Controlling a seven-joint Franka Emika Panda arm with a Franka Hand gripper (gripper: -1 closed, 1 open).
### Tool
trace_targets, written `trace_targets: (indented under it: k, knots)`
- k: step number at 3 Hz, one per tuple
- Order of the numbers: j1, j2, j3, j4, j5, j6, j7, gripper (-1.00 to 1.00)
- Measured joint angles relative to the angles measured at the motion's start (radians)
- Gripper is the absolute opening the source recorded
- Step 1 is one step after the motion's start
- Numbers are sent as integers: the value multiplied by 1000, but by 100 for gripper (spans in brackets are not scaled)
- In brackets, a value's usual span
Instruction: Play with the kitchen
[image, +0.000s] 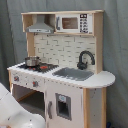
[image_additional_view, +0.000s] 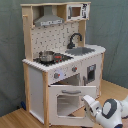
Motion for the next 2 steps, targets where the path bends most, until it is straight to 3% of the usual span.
trace_targets:
  k: [1, 2]
  knots:
    - [-97, 6, -11, 0, -2, 24, -3, 100]
    - [-168, 14, -79, 0, -4, 51, -6, 100]
